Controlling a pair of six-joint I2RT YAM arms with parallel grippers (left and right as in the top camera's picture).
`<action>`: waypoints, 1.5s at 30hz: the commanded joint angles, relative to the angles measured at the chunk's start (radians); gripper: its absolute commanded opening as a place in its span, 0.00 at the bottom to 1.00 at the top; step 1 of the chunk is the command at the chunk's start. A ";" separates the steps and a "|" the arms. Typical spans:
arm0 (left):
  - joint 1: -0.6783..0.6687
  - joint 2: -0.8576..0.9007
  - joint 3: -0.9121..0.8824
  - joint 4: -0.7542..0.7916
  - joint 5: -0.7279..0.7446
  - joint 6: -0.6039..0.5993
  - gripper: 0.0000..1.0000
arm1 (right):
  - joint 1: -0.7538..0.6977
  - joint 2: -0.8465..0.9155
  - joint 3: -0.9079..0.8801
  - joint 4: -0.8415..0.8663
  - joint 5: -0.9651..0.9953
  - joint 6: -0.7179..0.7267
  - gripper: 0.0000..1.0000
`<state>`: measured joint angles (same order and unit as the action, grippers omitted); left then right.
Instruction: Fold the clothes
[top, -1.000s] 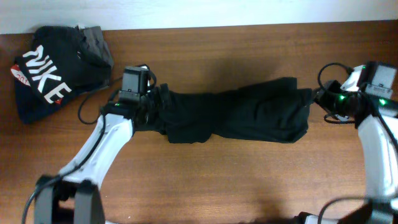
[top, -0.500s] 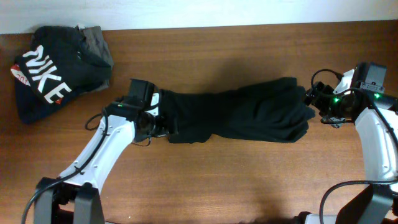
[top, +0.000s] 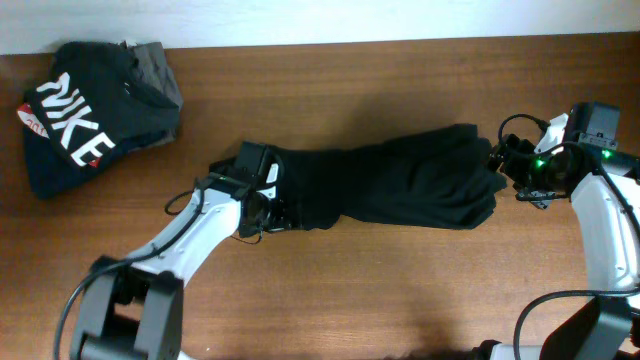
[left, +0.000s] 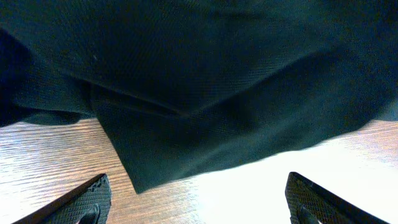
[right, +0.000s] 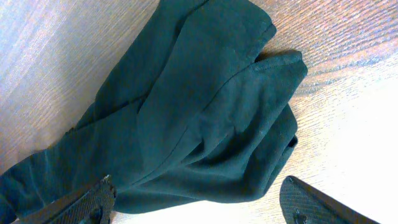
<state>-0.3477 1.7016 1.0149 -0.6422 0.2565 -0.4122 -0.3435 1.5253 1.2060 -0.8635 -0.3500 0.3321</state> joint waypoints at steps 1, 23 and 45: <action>-0.004 0.062 -0.008 0.008 0.018 -0.021 0.89 | -0.002 -0.007 0.011 -0.001 -0.009 -0.030 0.89; -0.004 0.069 -0.008 0.082 0.021 -0.021 0.01 | 0.130 0.076 0.010 0.375 0.073 -0.049 0.89; -0.011 0.069 -0.009 0.108 -0.002 -0.021 0.01 | 0.103 0.379 0.012 0.557 0.302 0.182 0.88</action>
<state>-0.3508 1.7638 1.0103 -0.5377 0.2573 -0.4347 -0.2665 1.8786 1.2079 -0.3054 -0.1295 0.4557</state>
